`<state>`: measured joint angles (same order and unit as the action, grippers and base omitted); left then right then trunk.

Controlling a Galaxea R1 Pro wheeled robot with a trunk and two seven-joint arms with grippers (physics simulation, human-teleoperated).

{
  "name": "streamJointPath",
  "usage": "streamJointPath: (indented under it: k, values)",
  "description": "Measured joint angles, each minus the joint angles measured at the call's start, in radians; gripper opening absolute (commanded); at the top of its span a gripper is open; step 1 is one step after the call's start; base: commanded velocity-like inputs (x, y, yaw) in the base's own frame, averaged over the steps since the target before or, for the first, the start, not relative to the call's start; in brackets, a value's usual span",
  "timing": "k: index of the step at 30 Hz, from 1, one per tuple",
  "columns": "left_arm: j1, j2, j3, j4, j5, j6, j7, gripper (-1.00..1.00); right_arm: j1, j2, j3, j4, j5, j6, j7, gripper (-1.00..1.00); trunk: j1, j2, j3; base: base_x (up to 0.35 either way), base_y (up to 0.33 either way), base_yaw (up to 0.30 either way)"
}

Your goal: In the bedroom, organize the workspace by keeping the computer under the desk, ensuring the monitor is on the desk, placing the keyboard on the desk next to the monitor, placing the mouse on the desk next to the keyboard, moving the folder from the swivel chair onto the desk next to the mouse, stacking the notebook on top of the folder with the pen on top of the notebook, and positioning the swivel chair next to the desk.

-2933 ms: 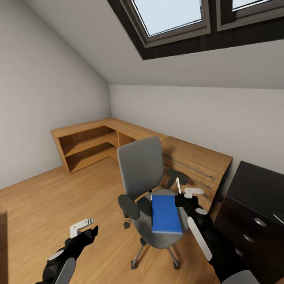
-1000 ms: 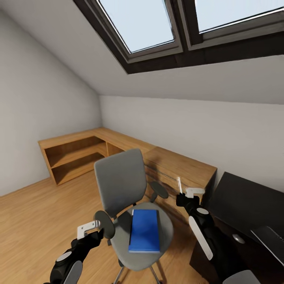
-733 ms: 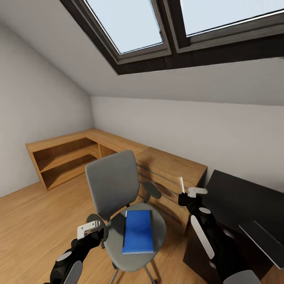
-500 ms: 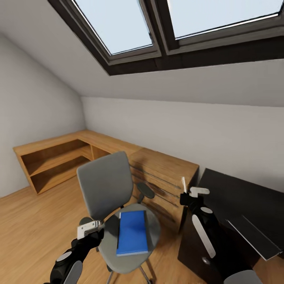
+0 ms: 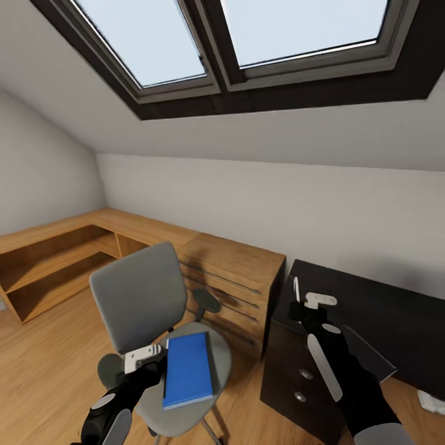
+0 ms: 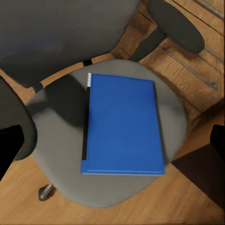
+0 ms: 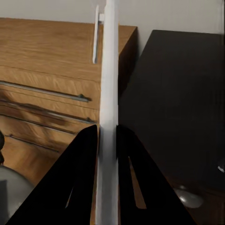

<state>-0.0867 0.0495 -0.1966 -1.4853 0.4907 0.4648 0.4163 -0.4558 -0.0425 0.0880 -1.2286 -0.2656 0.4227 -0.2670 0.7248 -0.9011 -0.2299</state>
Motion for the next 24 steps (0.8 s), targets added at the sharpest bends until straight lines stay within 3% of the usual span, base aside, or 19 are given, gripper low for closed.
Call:
streamJointPath:
  k: [5,14,24]
  values:
    - [0.001,0.001,-0.013,-0.029,0.001,0.002,-0.001,1.0,0.0,0.001,0.0,0.003,0.003,-0.001,0.001,-1.0,0.0,0.0,0.0,0.0,0.0,-0.172]
    - [0.003,0.002,-0.044,-0.055,0.001,0.003,0.0,1.0,0.0,0.0,0.001,0.006,0.005,-0.002,0.003,-1.0,0.0,0.0,0.0,0.009,0.0,-0.027]
    - [0.003,0.003,-0.048,-0.055,0.002,0.002,0.0,1.0,0.0,0.001,0.001,0.013,0.006,-0.004,0.003,-1.0,0.0,0.0,0.0,0.238,-0.036,-0.002]
